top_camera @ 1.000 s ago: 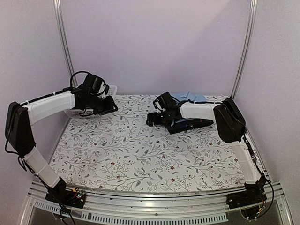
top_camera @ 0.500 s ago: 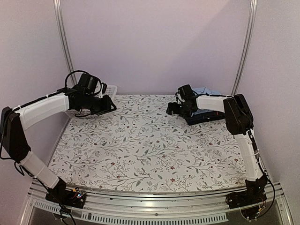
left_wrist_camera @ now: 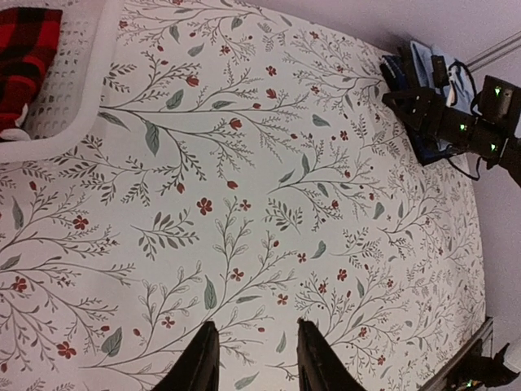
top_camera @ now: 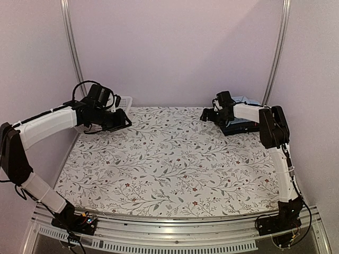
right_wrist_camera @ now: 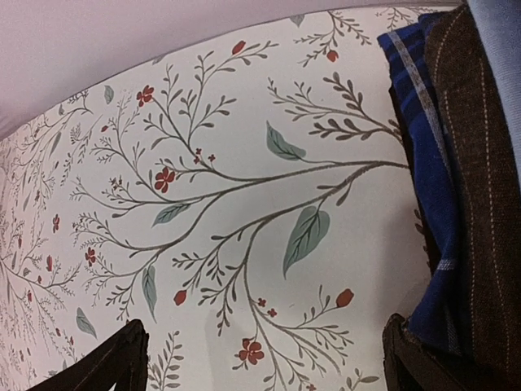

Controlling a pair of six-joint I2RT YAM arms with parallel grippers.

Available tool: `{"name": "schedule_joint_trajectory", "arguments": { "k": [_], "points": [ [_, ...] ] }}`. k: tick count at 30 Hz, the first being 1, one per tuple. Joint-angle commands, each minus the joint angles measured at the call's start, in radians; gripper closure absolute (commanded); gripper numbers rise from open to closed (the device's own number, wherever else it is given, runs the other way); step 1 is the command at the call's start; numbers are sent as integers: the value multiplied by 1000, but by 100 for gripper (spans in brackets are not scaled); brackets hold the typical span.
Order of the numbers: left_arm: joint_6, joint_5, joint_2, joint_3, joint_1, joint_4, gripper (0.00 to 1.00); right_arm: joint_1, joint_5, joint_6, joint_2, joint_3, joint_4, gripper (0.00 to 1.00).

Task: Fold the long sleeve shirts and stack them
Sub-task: Move the square-folded shirt to the corner of the board, then reset both arms

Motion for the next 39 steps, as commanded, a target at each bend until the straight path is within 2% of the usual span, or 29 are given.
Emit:
{"name": "schedule_joint_trajectory", "arguments": {
  "k": [1, 9, 19, 22, 29, 35, 37, 39],
  "points": [
    [-5, 11, -20, -9, -16, 5, 67, -28, -37, -5, 69, 82, -8, 1],
    [-3, 7, -33, -2, -23, 5, 66, -39, -76, -33, 102, 176, 0, 1],
    [22, -6, -69, 2, -24, 40, 58, 6, -112, -28, -91, 113, 1, 1],
    [35, 11, -80, 2, -23, 64, 52, 44, -86, -32, -202, 21, 25, 1],
    [74, 39, -110, 1, -48, 138, 28, 135, -23, -23, -494, -272, 121, 1],
    [86, 33, -124, -19, -106, 208, 18, 215, 73, 19, -807, -627, 226, 1],
    [91, 28, -130, -35, -127, 231, 10, 234, 101, 42, -912, -734, 259, 1],
    [93, 24, -133, -53, -144, 253, 9, 255, 121, 66, -994, -826, 281, 1]
  ]
}}
